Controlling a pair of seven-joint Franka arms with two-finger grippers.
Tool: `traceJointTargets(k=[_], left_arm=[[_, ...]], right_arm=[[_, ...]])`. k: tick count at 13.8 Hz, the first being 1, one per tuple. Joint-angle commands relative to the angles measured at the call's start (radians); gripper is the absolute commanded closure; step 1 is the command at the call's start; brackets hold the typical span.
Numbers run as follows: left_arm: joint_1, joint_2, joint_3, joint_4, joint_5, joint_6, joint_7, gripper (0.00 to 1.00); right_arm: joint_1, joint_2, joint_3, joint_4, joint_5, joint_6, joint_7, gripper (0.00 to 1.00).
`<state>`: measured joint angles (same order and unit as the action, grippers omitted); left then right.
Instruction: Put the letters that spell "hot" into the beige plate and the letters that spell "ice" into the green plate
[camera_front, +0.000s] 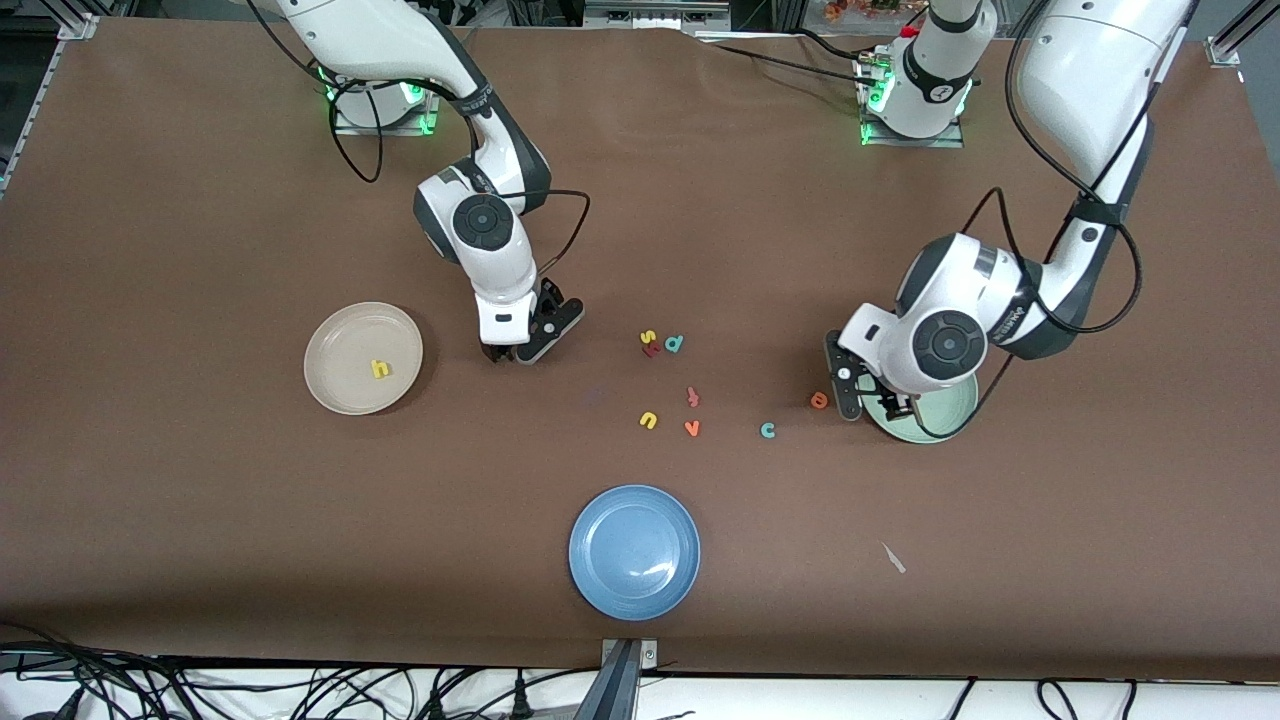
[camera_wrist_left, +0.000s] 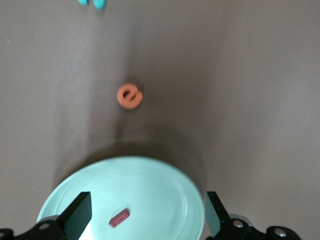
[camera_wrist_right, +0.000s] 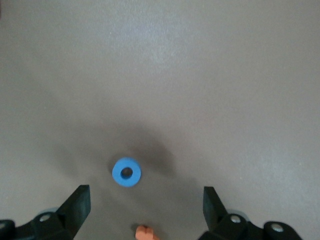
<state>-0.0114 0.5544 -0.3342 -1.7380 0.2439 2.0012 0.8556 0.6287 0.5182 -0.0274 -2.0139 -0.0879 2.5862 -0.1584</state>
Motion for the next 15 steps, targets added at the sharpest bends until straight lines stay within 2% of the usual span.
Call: traceJointTargets(k=[1,5,8,11,12,15], left_arm=[[-0.021,0.001,-0.003,0.023,-0.031,-0.015,-0.148,0.00],[-0.055,0.027,-0.005,0.052,-0.097,-0.009,-0.318,0.00],[-0.055,0.054,-0.005,0.031,-0.115,0.069,-0.447,0.00],[-0.052,0.056,-0.003,-0.034,-0.112,0.157,-0.455,0.00],[-0.050,0.058,-0.003,-0.044,-0.111,0.183,-0.455,0.02],[-0.050,0.078,0.001,-0.046,-0.101,0.238,-0.455,0.19]], right_arm=[[-0.012,0.008,0.020,-0.002,-0.006,0.031,-0.030,0.00],[-0.014,0.014,0.026,-0.006,0.017,0.034,-0.033,0.00],[-0.014,0.037,0.043,-0.006,0.040,0.057,-0.030,0.01],[-0.014,0.051,0.043,-0.008,0.042,0.069,-0.029,0.02],[-0.012,0.051,0.043,-0.009,0.042,0.069,-0.029,0.04],[-0.014,0.051,0.043,-0.012,0.045,0.069,-0.027,0.16]])
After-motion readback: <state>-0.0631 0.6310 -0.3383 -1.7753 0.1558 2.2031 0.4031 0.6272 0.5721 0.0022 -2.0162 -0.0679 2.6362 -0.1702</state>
